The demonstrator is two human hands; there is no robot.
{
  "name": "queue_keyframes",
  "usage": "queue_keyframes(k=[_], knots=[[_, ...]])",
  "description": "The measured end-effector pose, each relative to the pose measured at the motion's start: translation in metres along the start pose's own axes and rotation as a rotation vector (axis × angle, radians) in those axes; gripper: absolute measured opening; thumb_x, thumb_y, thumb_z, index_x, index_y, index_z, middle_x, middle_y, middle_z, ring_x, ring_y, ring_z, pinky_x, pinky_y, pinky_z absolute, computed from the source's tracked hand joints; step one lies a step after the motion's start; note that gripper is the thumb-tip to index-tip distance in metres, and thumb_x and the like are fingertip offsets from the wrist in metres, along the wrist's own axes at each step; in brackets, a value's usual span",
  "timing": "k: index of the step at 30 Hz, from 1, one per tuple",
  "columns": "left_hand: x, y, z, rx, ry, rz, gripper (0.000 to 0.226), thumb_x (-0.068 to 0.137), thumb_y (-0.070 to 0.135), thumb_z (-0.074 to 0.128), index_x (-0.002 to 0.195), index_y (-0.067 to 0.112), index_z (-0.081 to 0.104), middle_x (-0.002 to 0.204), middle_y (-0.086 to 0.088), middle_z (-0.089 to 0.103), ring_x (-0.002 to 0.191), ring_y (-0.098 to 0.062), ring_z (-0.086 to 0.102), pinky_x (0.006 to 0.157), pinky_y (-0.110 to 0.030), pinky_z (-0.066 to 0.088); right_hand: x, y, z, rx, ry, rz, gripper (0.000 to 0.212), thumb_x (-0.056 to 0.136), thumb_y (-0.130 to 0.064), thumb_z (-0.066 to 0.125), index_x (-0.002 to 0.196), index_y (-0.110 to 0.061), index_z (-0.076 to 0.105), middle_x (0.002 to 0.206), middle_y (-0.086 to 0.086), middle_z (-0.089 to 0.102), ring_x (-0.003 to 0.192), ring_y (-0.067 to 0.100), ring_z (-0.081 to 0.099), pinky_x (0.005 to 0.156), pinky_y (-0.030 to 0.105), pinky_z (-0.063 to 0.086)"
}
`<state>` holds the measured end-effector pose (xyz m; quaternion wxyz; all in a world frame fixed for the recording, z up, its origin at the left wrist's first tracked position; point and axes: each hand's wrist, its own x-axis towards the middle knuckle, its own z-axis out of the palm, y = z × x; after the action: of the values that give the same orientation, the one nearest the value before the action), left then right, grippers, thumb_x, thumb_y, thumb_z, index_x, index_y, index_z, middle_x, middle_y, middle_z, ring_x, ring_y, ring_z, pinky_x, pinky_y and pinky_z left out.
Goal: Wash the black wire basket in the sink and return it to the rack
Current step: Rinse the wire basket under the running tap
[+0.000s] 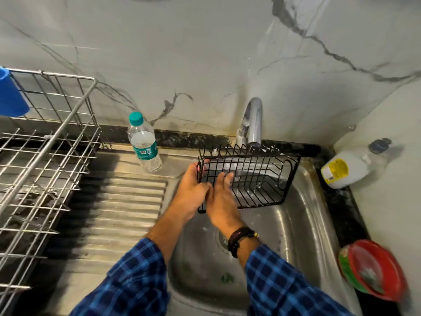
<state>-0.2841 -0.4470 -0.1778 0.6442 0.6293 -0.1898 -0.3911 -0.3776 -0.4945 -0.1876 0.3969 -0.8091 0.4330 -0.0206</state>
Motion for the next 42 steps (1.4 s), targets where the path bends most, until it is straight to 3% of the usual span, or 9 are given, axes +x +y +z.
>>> queue_keyframes(k=[2, 4, 9, 15, 20, 25, 35, 39, 42], knots=[[0.009, 0.004, 0.004, -0.023, -0.036, -0.015, 0.053, 0.080, -0.021, 0.044, 0.119, 0.012, 0.055, 0.114, -0.004, 0.068, 0.103, -0.008, 0.068, 0.086, -0.026, 0.055, -0.006, 0.007, -0.013, -0.007, 0.106, -0.091, 0.052, 0.106, -0.050, 0.025, 0.126, -0.019, 0.061, 0.128, 0.014, 0.064, 0.105, 0.027, 0.067, 0.086, 0.041, 0.058], [0.013, 0.009, 0.009, -0.049, -0.063, -0.028, 0.055, 0.083, -0.026, 0.036, 0.119, 0.011, 0.055, 0.118, -0.004, 0.065, 0.100, -0.005, 0.065, 0.079, -0.019, 0.051, 0.003, 0.021, -0.033, 0.074, 0.247, -0.057, 0.039, 0.105, -0.045, 0.037, 0.094, -0.021, 0.066, 0.085, -0.001, 0.068, 0.076, 0.017, 0.066, 0.064, 0.023, 0.055], [0.017, 0.008, 0.026, -0.146, -0.101, -0.077, 0.057, 0.078, -0.032, 0.031, 0.099, 0.015, 0.053, 0.120, -0.003, 0.062, 0.118, -0.014, 0.059, 0.070, -0.021, 0.043, 0.032, 0.045, -0.085, 0.353, 0.421, 0.141, 0.033, 0.102, -0.031, 0.050, 0.084, -0.015, 0.072, 0.073, -0.001, 0.073, 0.066, 0.011, 0.070, 0.057, 0.025, 0.054], [0.019, 0.001, 0.043, -0.073, -0.221, -0.110, 0.049, 0.075, -0.026, 0.036, 0.122, -0.015, 0.047, 0.093, -0.020, 0.060, 0.077, -0.021, 0.064, 0.053, -0.026, 0.052, 0.034, 0.031, -0.064, 0.190, 0.026, -0.047, 0.028, 0.100, -0.041, 0.049, 0.104, -0.025, 0.071, 0.085, 0.000, 0.075, 0.076, 0.017, 0.073, 0.074, 0.044, 0.062], [0.025, 0.008, 0.051, 0.026, -0.295, -0.051, 0.047, 0.083, -0.029, 0.035, 0.108, 0.006, 0.054, 0.088, -0.001, 0.063, 0.077, 0.002, 0.063, 0.064, -0.012, 0.048, 0.034, 0.039, -0.065, 0.198, 0.186, -0.157, 0.022, 0.102, -0.023, 0.050, 0.115, -0.021, 0.067, 0.101, -0.002, 0.072, 0.093, 0.016, 0.067, 0.083, 0.034, 0.055], [0.025, 0.002, 0.053, -0.028, -0.276, -0.038, 0.055, 0.075, -0.030, 0.036, 0.117, 0.001, 0.056, 0.103, -0.009, 0.065, 0.099, -0.013, 0.064, 0.071, -0.016, 0.050, 0.032, 0.036, -0.063, 0.144, 0.482, -0.197, 0.032, 0.098, -0.007, 0.050, 0.124, -0.018, 0.067, 0.117, -0.001, 0.065, 0.104, 0.012, 0.062, 0.091, 0.015, 0.046], [0.022, -0.011, 0.043, -0.203, -0.106, -0.152, 0.062, 0.079, -0.032, 0.029, 0.094, 0.014, 0.068, 0.092, -0.002, 0.076, 0.097, -0.022, 0.070, 0.069, -0.027, 0.052, 0.015, 0.041, -0.056, -0.479, -0.064, -0.262, 0.083, 0.094, 0.009, 0.039, 0.160, -0.034, 0.014, 0.167, -0.007, -0.016, 0.155, 0.021, -0.002, 0.119, 0.050, 0.024], [0.015, -0.007, 0.038, -0.246, -0.058, -0.161, 0.065, 0.076, -0.036, 0.023, 0.084, 0.019, 0.057, 0.081, 0.008, 0.076, 0.082, -0.011, 0.071, 0.051, -0.019, 0.051, 0.004, 0.055, -0.055, -0.495, -0.122, -0.257, 0.034, 0.104, -0.022, 0.047, 0.138, -0.028, 0.054, 0.159, -0.002, 0.038, 0.121, 0.021, 0.058, 0.098, 0.036, 0.050], [0.012, -0.001, 0.033, -0.193, -0.095, -0.096, 0.065, 0.076, -0.037, 0.024, 0.092, 0.016, 0.057, 0.085, 0.011, 0.077, 0.085, -0.001, 0.072, 0.057, -0.016, 0.052, 0.007, 0.057, -0.064, -0.371, -0.025, -0.247, 0.027, 0.104, -0.037, 0.045, 0.118, -0.028, 0.067, 0.112, -0.006, 0.070, 0.100, 0.012, 0.066, 0.086, 0.026, 0.052]])
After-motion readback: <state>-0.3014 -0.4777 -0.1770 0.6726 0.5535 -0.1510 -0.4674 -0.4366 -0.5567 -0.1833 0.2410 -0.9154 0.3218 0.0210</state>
